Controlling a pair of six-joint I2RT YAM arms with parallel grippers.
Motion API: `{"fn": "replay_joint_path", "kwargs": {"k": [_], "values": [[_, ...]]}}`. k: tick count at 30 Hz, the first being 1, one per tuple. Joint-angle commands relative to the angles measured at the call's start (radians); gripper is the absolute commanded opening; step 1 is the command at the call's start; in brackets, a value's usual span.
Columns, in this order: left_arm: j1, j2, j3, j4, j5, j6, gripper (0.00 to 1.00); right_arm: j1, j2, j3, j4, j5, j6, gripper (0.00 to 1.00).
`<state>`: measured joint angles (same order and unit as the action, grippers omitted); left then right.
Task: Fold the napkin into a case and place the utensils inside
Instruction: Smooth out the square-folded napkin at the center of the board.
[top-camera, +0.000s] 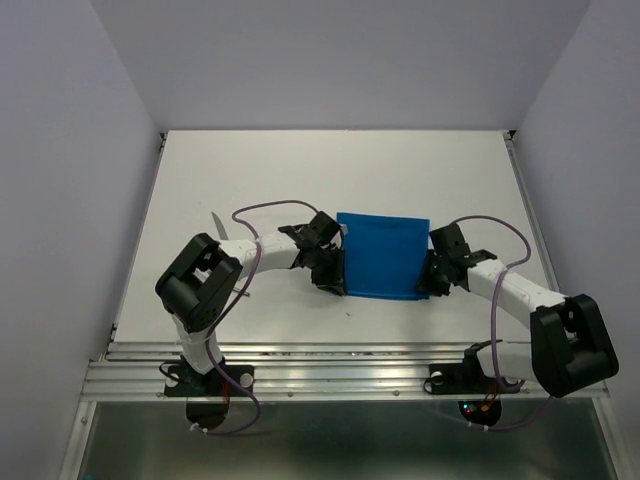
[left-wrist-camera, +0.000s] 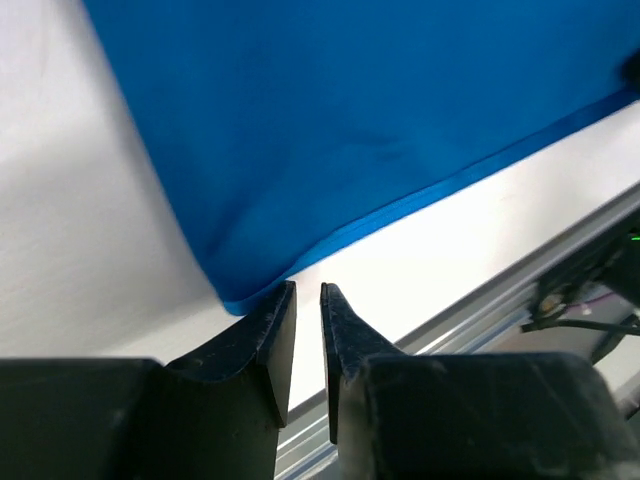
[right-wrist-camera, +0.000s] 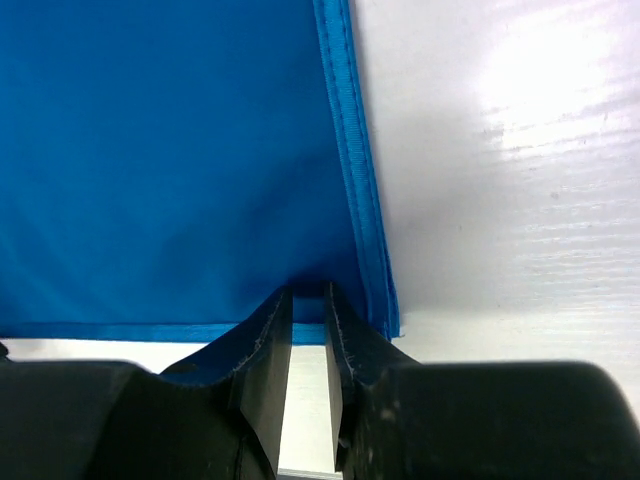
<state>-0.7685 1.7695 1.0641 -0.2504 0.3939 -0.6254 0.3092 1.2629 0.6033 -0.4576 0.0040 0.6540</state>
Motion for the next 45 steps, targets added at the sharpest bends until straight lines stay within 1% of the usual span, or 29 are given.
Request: {"fn": "replay_joint_path", "kwargs": {"k": [1,3,6,9,12,15,20,26,29,34,38,41,45], "values": [[-0.008,0.021,-0.073,0.016,-0.029,0.009,0.27,0.001,0.016,-0.016,0.042,0.008,0.012,0.25],[-0.008,0.050,-0.095,0.029,-0.044,0.006,0.26,0.001,0.030,-0.020,0.046,0.008,0.015,0.25],[-0.009,0.059,-0.079,0.027,-0.043,0.007,0.22,0.001,0.032,-0.016,0.045,0.007,0.015,0.24],[-0.011,0.018,-0.047,-0.009,-0.059,0.016,0.22,0.001,0.015,-0.005,0.030,0.013,0.013,0.24],[-0.011,-0.067,0.010,-0.084,-0.082,0.042,0.23,0.001,-0.006,0.013,0.010,0.021,0.010,0.25],[-0.009,-0.113,0.063,-0.105,-0.108,0.055,0.24,0.001,-0.020,0.030,-0.015,0.030,0.009,0.25],[0.011,-0.104,0.092,-0.112,-0.139,0.053,0.24,0.001,-0.048,0.058,-0.032,0.040,0.012,0.25],[0.017,-0.084,0.050,-0.046,-0.144,0.039,0.24,0.001,-0.040,0.064,-0.032,0.051,0.007,0.25],[0.018,-0.039,0.030,-0.032,-0.132,0.044,0.23,0.001,-0.023,0.055,-0.020,0.048,0.009,0.25],[0.017,0.042,-0.050,0.022,-0.118,0.046,0.23,0.001,0.012,0.021,0.023,0.042,0.012,0.25],[0.015,0.073,-0.072,0.033,-0.119,0.043,0.20,0.001,0.044,0.004,0.040,0.037,0.016,0.25],[0.017,0.051,-0.093,0.033,-0.115,0.043,0.20,0.001,0.049,0.004,0.043,0.040,0.013,0.25],[0.015,-0.036,-0.099,-0.009,-0.125,0.046,0.20,0.001,0.033,0.036,0.027,0.045,-0.001,0.25]]}}
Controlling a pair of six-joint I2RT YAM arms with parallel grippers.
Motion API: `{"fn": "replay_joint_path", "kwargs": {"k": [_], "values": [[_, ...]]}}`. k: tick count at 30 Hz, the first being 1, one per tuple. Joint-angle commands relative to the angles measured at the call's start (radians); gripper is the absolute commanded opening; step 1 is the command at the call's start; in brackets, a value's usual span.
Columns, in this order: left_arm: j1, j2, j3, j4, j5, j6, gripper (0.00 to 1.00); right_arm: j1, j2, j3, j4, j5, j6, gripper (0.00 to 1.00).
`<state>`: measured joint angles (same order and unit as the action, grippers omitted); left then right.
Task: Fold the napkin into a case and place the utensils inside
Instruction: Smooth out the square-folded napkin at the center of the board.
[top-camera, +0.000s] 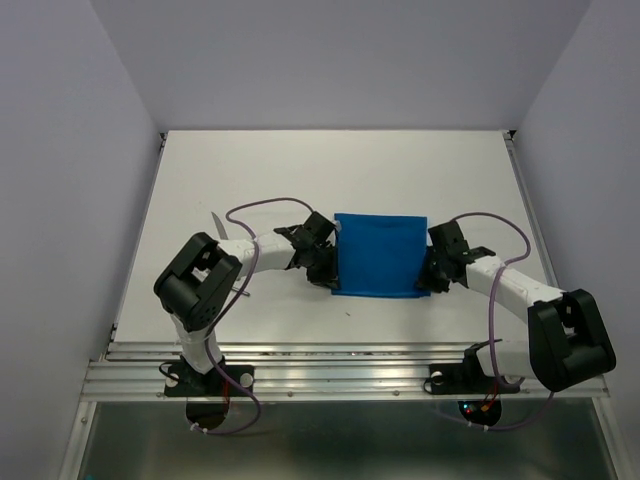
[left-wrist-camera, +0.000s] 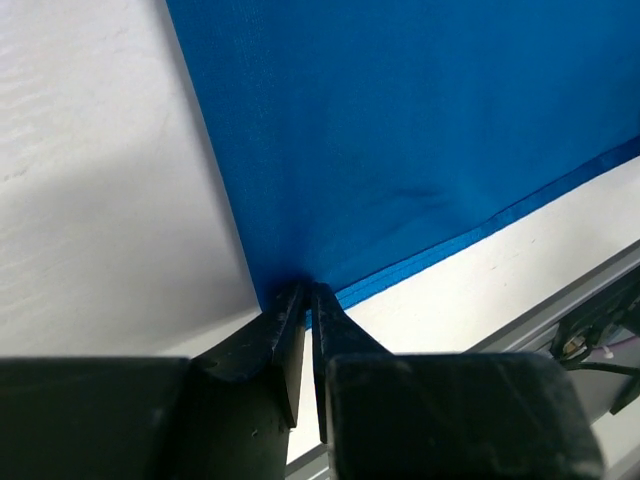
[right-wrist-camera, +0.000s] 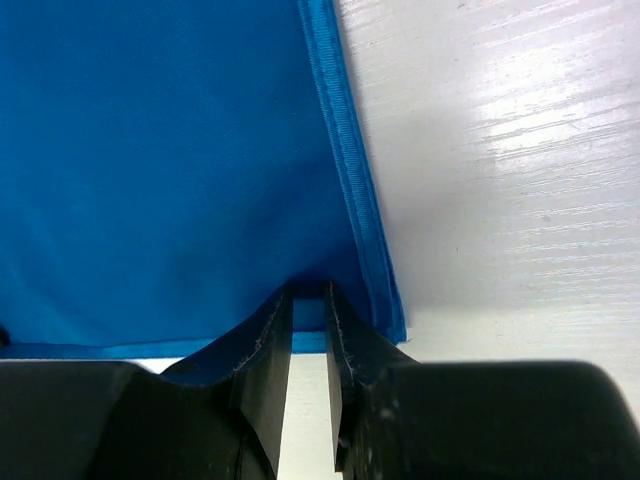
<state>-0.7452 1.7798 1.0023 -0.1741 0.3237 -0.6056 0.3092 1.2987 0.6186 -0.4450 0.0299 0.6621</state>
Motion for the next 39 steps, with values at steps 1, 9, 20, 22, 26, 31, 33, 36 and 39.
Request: {"fn": "replay_joint_path", "kwargs": {"k": [1,9,20,22,26,31,33,36,39], "values": [[-0.008,-0.063,-0.030,-0.117,-0.066,0.030,0.20,0.001,-0.006,0.033,0.000,0.024,-0.012,0.25],[0.007,-0.105,0.194,-0.226,-0.160,0.059,0.22,0.001,0.014,0.216,-0.021,0.123,-0.048,0.27],[0.075,0.150,0.380,-0.189,-0.218,0.090,0.21,-0.009,0.261,0.391,0.014,0.125,-0.087,0.27],[0.083,0.187,0.380,-0.185,-0.215,0.099,0.21,-0.009,0.293,0.392,0.025,0.128,-0.090,0.27],[0.089,0.217,0.358,-0.173,-0.204,0.102,0.20,-0.009,0.320,0.369,0.035,0.134,-0.091,0.26],[0.090,0.164,0.395,-0.199,-0.196,0.110,0.19,-0.018,0.260,0.374,0.032,0.146,-0.099,0.26],[0.092,0.132,0.432,-0.209,-0.209,0.115,0.20,-0.041,0.243,0.386,0.032,0.150,-0.105,0.26],[0.110,0.121,0.470,-0.226,-0.222,0.115,0.20,-0.059,0.244,0.421,0.034,0.151,-0.120,0.26],[0.133,0.159,0.530,-0.228,-0.226,0.109,0.20,-0.085,0.290,0.464,0.035,0.150,-0.134,0.26]]}}
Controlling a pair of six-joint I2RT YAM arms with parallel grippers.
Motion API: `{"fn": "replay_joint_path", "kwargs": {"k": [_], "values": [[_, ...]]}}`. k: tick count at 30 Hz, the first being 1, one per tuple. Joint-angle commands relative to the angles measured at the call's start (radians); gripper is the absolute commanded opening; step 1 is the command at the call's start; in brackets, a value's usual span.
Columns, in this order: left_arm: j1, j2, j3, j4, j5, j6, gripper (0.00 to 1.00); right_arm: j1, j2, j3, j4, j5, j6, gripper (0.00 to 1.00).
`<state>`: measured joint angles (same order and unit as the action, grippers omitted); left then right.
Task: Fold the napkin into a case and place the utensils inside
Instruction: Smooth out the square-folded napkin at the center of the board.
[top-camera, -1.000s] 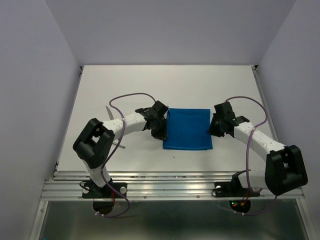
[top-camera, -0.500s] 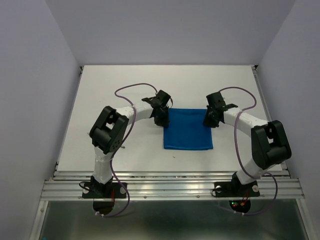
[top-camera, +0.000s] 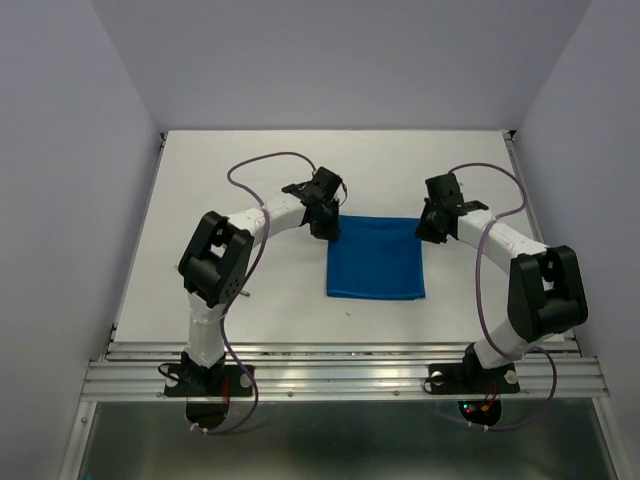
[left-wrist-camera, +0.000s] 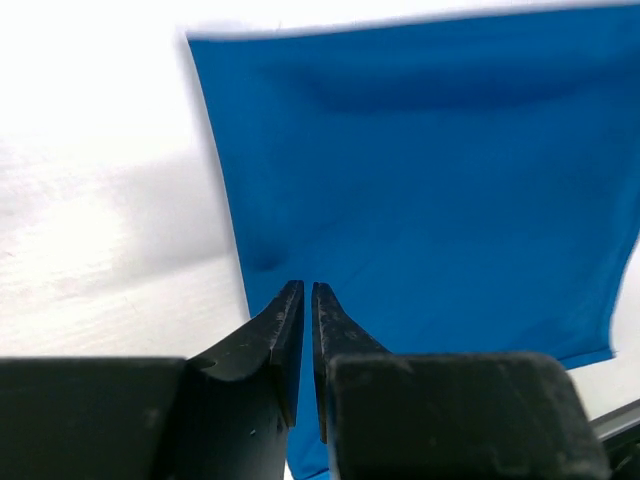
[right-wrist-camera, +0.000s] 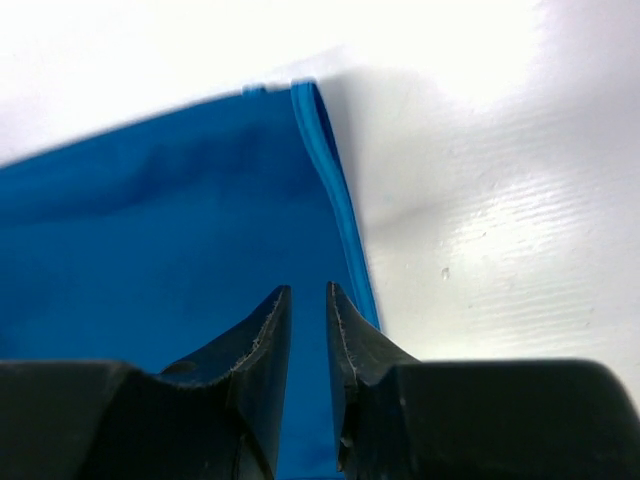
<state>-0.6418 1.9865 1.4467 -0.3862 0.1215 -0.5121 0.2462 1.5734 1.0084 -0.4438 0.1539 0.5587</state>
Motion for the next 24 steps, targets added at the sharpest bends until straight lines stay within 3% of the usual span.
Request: {"fn": "replay_joint_path", "kwargs": {"k": [1,17,24], "values": [[0.033,-0.035,0.098,-0.013,-0.034,0.012,0.20,-0.031,0.033,0.088,0.033,0.024,-0.034,0.26],[0.074,0.202,0.259,-0.003,-0.091,0.021,0.20,-0.070,0.347,0.311,0.040,0.003,-0.048,0.21],[0.076,0.207,0.276,-0.037,-0.108,0.041,0.19,-0.070,0.309,0.294,0.037,-0.011,-0.059,0.20]]}}
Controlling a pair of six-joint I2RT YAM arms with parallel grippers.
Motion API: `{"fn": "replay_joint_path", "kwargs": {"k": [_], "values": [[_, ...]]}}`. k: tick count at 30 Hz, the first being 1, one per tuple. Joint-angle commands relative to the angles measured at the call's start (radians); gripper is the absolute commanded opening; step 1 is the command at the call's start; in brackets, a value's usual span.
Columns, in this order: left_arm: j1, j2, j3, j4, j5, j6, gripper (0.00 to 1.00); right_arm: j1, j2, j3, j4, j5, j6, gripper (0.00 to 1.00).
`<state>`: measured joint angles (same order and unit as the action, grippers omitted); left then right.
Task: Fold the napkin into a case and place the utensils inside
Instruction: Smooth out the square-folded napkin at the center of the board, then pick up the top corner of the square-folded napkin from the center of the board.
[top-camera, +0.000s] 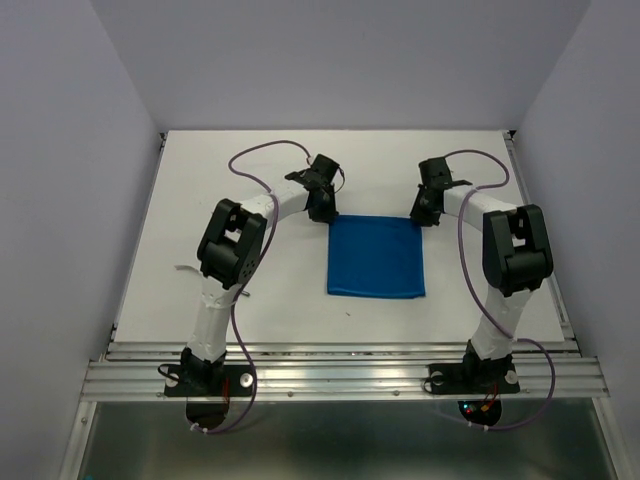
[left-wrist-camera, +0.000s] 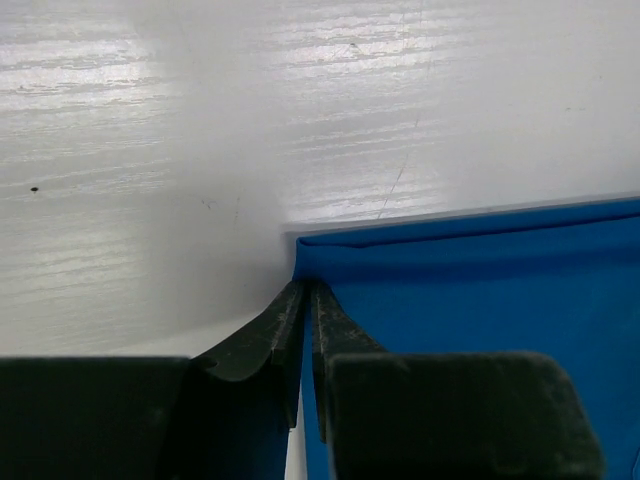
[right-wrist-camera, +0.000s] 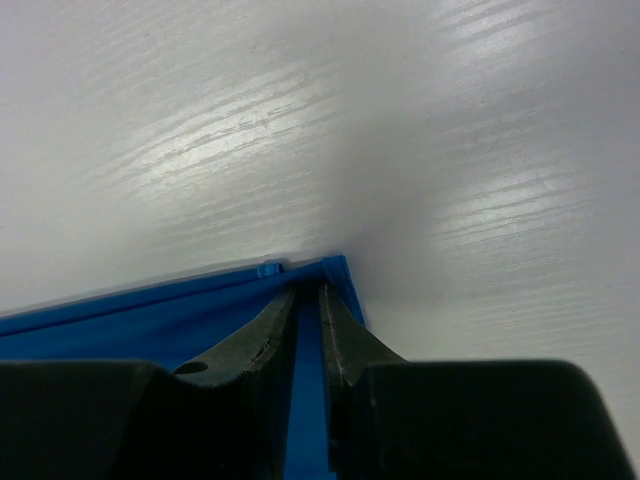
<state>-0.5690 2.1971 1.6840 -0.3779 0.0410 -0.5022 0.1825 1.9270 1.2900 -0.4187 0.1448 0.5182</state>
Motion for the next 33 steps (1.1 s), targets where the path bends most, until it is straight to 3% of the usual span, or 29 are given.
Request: {"fn": "replay_joint_path", "kwargs": {"k": [1,8,24,33], "values": [[0.003,-0.022,0.043,-0.056,-0.030,0.034,0.19,-0.006,-0.058,0.011,0.011,-0.002,-0.020,0.20],[0.003,-0.102,0.066,-0.062,-0.027,0.042,0.20,-0.006,-0.131,0.041,0.004,0.003,-0.015,0.21],[0.003,0.035,0.115,-0.061,0.014,0.050,0.19,-0.006,0.024,0.081,-0.011,0.030,-0.021,0.20],[0.003,-0.011,0.114,-0.070,0.000,0.047,0.19,-0.006,-0.173,0.098,-0.068,0.048,-0.011,0.23]]}}
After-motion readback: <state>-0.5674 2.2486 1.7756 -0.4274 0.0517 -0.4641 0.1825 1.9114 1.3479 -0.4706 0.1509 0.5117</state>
